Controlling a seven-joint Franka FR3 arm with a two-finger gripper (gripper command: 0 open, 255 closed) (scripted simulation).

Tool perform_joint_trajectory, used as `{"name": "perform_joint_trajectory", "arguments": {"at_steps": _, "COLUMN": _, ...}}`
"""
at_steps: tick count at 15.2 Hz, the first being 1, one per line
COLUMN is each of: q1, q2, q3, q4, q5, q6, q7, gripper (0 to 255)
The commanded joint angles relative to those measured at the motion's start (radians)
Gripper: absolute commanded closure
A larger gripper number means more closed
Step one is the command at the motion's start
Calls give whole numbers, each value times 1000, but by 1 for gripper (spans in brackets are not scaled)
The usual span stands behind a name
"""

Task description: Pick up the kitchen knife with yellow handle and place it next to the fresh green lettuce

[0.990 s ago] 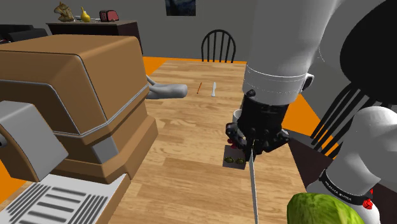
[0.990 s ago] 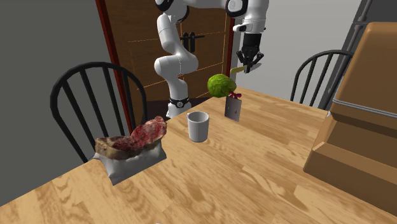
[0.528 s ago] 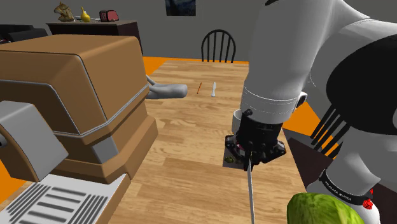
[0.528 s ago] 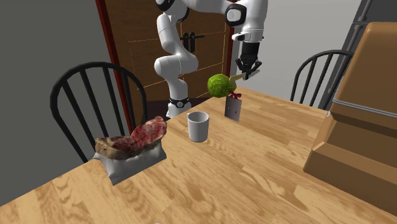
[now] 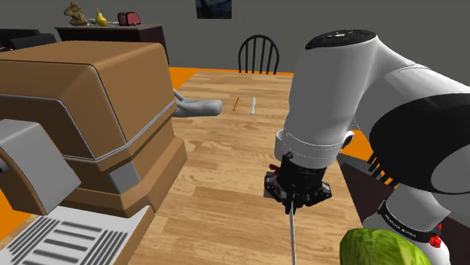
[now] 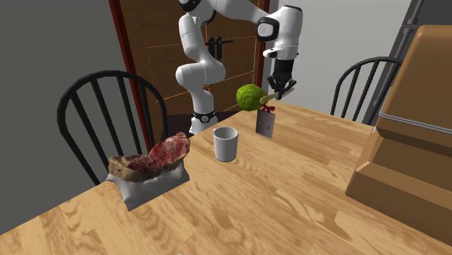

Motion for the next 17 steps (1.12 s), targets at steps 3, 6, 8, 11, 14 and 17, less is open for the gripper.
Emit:
{"name": "perform_joint_trajectory", "arguments": {"at_steps": 3, "q1": -3, "q2": 24, "q3": 22, "q4": -38, "q5": 9, "q6": 63, "q7": -1, "gripper": 255}}
{"name": "perform_joint_trajectory", "arguments": {"at_steps": 6, "q1": -6, "q2": 47, "q3": 41, "q4": -64, "q5": 16, "q6": 111, "q7": 0, "gripper": 255}}
{"name": "perform_joint_trajectory", "arguments": {"at_steps": 8, "q1": -9, "q2": 64, "q3": 55, "q4": -80, "q5": 19, "q6": 144, "q7": 2, "gripper": 255}}
{"name": "perform_joint_trajectory", "arguments": {"at_steps": 11, "q1": -15, "q2": 92, "q3": 76, "q4": -102, "q5": 23, "q6": 194, "q7": 5, "gripper": 255}}
{"name": "perform_joint_trajectory", "arguments": {"at_steps": 14, "q1": -23, "q2": 125, "q3": 99, "q4": -122, "q5": 25, "q6": 247, "q7": 10, "gripper": 255}}
{"name": "perform_joint_trajectory", "arguments": {"at_steps": 17, "q1": -34, "q2": 161, "q3": 123, "q4": -141, "q5": 24, "q6": 301, "q7": 17, "gripper": 255}}
